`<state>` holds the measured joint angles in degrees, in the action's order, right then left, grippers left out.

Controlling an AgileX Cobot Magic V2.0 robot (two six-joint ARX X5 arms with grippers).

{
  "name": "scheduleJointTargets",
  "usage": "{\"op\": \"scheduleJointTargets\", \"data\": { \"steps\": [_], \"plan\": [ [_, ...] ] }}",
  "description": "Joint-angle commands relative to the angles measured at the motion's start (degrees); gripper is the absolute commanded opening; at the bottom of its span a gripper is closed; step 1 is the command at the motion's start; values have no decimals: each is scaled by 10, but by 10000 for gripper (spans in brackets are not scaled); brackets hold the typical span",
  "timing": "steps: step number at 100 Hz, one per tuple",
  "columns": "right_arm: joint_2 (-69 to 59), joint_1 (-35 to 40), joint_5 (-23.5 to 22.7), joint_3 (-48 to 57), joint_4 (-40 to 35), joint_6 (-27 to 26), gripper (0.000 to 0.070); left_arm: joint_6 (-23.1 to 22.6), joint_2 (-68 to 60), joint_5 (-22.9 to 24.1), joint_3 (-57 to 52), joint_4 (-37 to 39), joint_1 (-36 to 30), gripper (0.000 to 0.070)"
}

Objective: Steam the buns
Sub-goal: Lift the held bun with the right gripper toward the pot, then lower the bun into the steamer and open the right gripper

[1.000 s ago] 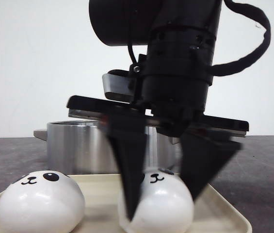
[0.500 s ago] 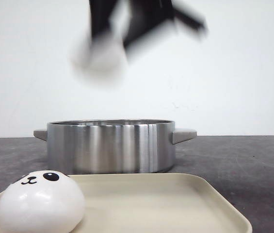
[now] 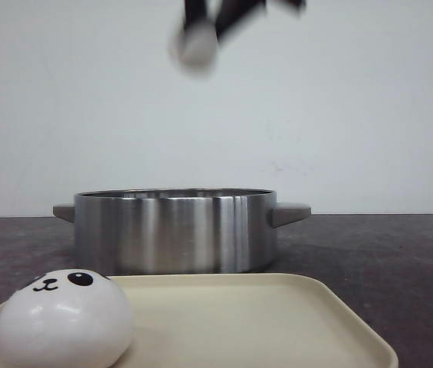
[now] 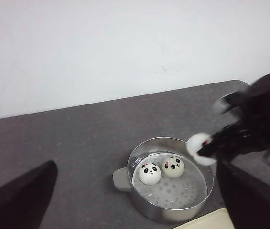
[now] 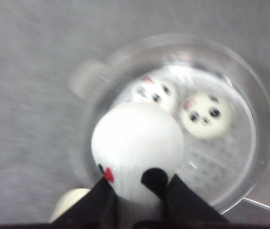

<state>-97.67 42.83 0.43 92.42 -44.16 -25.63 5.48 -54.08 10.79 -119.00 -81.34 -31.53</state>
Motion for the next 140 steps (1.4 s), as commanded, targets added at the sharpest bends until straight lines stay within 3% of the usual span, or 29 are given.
{"op": "scheduleJointTargets", "data": {
  "steps": [1,75,79,95,115,132,140],
  "plan": [
    [-32,-8,-21,7,-2,8,6,-5,-7,1,-11,2,-4,700],
    [-179,-26,-36,7,-13,-14,19,-5,-7,1,-10,-14,-4,700],
    [-179,-26,-36,7,-13,-14,51,-5,-7,1,-10,-14,-4,700],
    [-179,-26,-36,7,-18,-23,288,-5,-7,1,-10,-14,-4,700],
    [-179,-26,-34,7,-22,-25,372,-2,-7,1,-10,-14,-4,700],
    [-179,-27,-34,7,-21,-24,525,2,-7,1,-10,-14,-4,700],
    [-178,-30,-34,9,-22,-25,554,2,-7,1,-8,-14,-4,700]
  ]
}}
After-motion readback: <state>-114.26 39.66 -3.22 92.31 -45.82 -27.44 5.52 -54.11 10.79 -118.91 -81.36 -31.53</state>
